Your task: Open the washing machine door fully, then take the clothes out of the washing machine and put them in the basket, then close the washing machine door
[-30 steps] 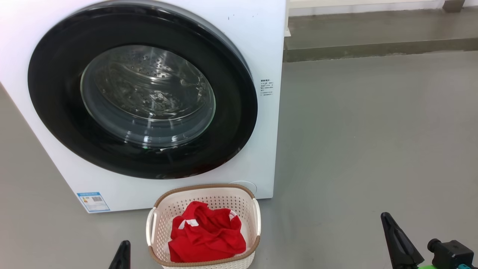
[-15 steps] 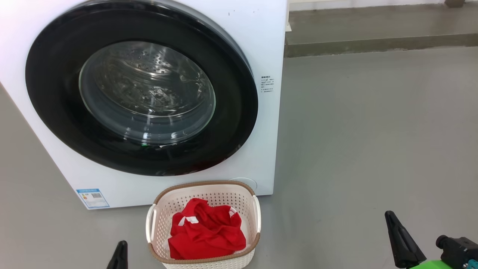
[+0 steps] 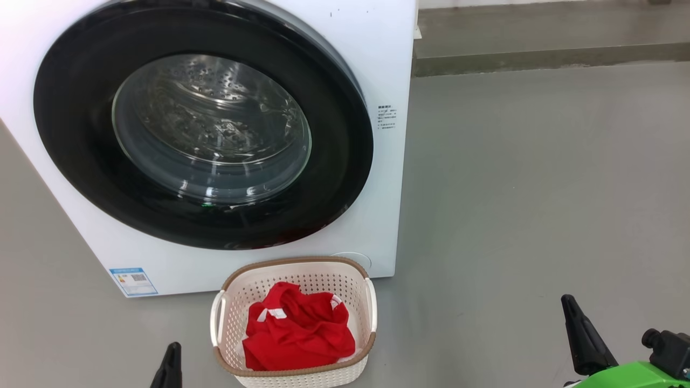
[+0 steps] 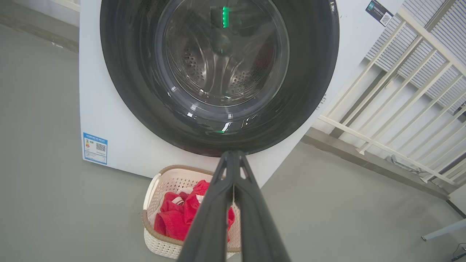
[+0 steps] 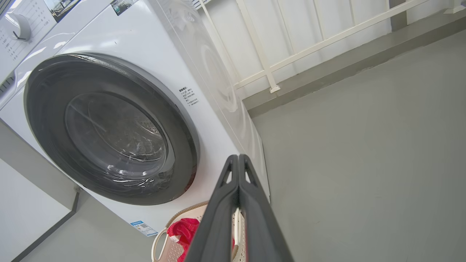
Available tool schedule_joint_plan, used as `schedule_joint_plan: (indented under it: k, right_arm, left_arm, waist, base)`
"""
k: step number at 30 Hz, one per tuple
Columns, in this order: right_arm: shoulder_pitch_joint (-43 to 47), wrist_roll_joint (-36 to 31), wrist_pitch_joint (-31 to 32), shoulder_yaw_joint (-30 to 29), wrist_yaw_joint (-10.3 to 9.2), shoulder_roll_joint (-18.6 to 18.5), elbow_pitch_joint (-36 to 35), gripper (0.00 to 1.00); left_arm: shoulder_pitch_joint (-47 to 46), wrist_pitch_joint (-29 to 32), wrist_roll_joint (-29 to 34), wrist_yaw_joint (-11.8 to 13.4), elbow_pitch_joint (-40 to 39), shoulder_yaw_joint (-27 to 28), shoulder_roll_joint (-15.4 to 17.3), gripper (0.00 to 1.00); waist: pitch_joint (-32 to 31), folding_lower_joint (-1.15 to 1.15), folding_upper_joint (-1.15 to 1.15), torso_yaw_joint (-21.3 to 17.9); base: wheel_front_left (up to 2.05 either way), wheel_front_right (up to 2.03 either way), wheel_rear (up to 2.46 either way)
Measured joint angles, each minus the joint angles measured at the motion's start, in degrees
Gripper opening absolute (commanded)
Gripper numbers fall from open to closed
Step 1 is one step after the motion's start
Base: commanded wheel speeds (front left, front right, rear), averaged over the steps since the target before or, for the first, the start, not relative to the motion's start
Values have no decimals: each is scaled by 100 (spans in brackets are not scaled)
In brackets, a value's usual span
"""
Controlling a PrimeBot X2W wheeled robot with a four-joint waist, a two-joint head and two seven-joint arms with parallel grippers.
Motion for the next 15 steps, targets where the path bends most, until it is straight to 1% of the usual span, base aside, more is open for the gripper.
schedule_joint_plan:
  k: [5,15]
  right_arm:
    - [-9,201,54,-27,0,12,12,0]
    - [-136,809,232,-82,0,43,53,0]
  left_arm:
    - [-66,56,-279,0,35,4,0,0]
    - [-182,222,-964,0,91,12,8,0]
  waist:
    - [20,0,0,2]
    - [72,0,0,9]
  base:
    - [0,0,0]
    - [0,0,0]
